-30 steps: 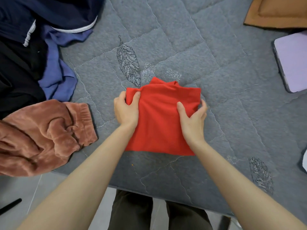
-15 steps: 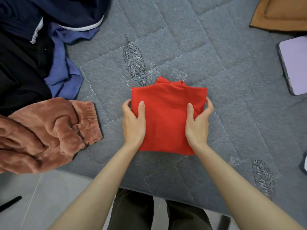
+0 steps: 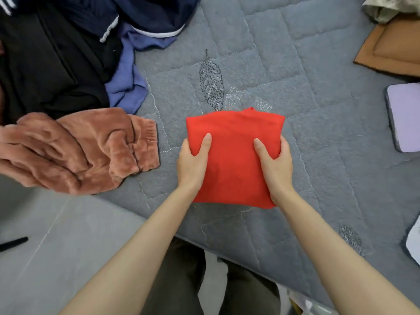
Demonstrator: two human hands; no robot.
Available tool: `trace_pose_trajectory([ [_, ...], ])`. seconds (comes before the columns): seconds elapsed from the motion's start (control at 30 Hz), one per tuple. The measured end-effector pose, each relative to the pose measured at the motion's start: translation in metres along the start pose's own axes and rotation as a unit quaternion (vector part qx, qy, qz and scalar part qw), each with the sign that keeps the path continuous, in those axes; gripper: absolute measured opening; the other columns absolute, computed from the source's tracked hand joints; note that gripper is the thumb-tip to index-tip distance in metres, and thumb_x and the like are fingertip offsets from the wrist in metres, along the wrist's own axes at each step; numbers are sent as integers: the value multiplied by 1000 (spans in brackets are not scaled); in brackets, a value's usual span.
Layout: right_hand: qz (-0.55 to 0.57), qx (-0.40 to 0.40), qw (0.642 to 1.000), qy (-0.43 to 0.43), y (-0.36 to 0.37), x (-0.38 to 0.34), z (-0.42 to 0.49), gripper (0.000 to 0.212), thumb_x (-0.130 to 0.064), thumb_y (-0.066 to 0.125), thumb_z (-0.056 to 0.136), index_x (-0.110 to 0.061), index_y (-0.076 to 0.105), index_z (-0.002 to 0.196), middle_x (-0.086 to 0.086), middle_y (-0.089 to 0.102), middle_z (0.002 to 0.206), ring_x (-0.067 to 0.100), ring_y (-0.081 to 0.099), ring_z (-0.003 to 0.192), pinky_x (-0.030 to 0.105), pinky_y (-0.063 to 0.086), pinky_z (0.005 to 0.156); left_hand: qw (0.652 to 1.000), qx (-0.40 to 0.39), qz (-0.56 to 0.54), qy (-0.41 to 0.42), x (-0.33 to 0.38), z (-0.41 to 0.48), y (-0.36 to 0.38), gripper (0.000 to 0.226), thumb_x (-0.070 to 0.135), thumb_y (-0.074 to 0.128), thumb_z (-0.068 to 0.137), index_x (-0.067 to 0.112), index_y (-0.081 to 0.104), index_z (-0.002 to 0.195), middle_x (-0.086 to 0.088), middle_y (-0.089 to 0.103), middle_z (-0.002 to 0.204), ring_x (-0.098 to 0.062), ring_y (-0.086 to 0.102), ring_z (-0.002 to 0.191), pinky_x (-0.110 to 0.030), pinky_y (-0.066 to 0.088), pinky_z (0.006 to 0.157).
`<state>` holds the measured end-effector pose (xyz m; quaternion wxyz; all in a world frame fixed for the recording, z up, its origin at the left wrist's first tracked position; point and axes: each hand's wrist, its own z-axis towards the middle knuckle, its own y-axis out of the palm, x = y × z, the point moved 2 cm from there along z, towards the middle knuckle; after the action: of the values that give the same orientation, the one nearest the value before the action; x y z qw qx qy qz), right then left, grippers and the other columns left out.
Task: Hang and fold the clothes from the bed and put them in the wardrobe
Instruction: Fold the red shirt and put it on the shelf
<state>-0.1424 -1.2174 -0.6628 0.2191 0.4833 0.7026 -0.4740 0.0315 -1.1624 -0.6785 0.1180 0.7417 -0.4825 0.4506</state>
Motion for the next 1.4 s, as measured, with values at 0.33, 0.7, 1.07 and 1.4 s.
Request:
trace_pose_trajectory([
  [0.33,-4,-181,978,-106,0,-68,-94,58,-37,69,86,-23,45,136,-13,59,123,0,58,109,29,44,102,979,148,-140,-21,14,-124,-100,29,48,53,93,30,58,114,14,64,110,-8,60,108,-27,45,95],
  [0.7,-116,-453,849,-247,14,-104,-267,59,-48,66,84,-34,41,136,-29,54,111,-9,55,103,20,41,93,874,379,-300,-59,-33,-338,-195,28,48,50,94,27,61,109,10,69,106,-2,66,91,-23,52,79],
  [1.07,-143,-674,639,-342,63,-132,-570,63,-47,66,85,-28,39,139,-15,56,124,0,56,109,27,43,101,699,613,-368,-31,-84,-575,-346,31,51,54,91,28,62,110,5,69,111,-15,65,104,-43,47,99],
  [1.4,-87,-794,478,-365,54,-135,-871,62,-46,66,85,-27,39,138,-16,55,120,3,56,110,29,43,101,550,771,-322,-4,-112,-809,-484,39,53,55,89,23,61,114,1,67,113,-20,64,103,-44,48,98],
])
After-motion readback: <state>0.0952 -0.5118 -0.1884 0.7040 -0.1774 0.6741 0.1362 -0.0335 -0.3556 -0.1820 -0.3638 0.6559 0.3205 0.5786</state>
